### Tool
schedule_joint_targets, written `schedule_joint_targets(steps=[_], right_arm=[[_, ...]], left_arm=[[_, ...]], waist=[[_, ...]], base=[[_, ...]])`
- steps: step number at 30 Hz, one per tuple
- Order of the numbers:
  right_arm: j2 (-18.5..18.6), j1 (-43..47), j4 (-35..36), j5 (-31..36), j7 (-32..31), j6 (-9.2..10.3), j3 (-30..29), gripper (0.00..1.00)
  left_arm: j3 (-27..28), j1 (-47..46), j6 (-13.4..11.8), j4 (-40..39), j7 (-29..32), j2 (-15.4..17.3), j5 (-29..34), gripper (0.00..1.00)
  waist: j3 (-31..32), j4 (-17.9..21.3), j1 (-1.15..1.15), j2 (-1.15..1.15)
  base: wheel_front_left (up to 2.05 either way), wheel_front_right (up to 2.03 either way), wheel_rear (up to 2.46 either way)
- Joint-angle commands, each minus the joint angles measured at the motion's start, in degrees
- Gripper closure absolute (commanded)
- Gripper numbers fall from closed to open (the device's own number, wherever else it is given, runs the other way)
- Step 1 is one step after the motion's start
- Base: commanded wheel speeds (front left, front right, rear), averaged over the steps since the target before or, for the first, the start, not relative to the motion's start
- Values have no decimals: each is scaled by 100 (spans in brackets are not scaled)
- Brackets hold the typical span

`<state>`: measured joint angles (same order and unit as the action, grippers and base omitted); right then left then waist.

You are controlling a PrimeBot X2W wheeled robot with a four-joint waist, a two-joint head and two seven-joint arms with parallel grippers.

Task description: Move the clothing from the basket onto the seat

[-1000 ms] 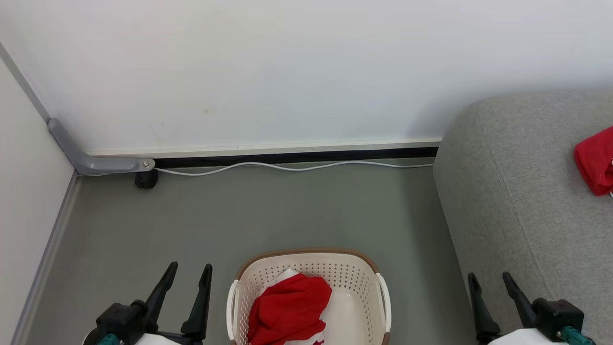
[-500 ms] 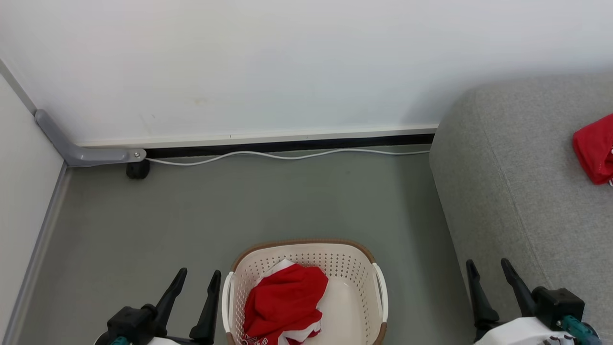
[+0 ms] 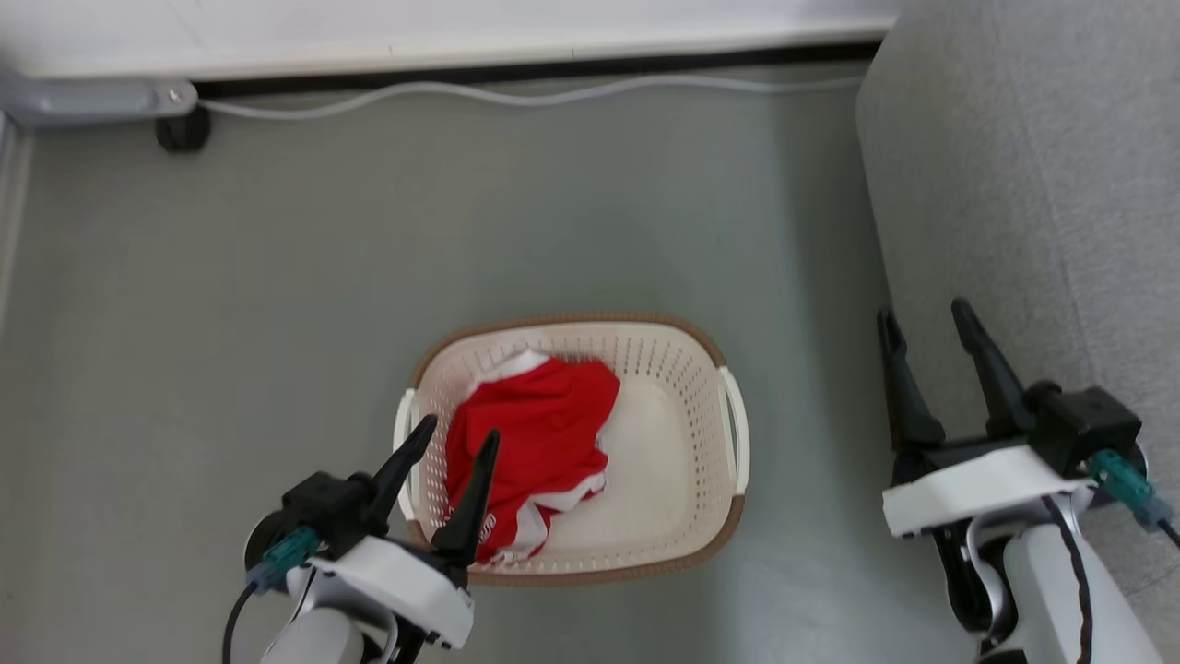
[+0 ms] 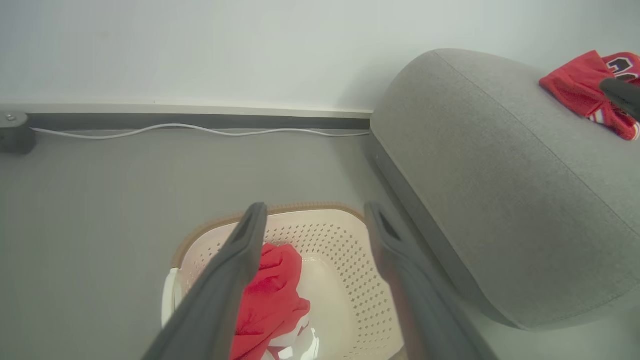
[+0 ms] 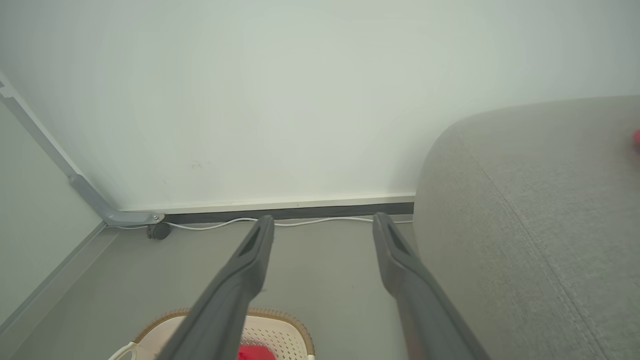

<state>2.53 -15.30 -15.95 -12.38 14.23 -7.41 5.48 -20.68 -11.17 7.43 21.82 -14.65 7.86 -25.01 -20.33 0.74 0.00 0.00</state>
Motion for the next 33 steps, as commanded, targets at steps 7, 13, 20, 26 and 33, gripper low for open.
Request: schedule_joint_targets(steps=[7,13,20,26,33], right_arm=[[35,-1149,607,113,77,-8,427,0],[35,-1601,839,-243,77,-8,730,0],[35,-1584,986,-496,77,-8,862,0],[35,-1521,1209,-699,77,-8,997,0],[35,-1426,1411,-785,77,-8,1082,0]], left_arm=[[-1266,-1876,6,1110,-35,271,-241,0],[-2552,-3407,6,2494,-35,547,-22,0],[-3347,-4579,6,4136,4,310,594,0],[-3566,-5026,-62,4988,459,397,751,0],[-3682,-5172,-151,5150,917,624,798,0]], waist=[[-2004,232,0,0],[-2835,597,0,0],[-3203,974,0,0],[-3512,1294,0,0],[-3672,1423,0,0]], base=[[0,0,0],[0,0,0],[0,0,0],[0,0,0],[0,0,0]])
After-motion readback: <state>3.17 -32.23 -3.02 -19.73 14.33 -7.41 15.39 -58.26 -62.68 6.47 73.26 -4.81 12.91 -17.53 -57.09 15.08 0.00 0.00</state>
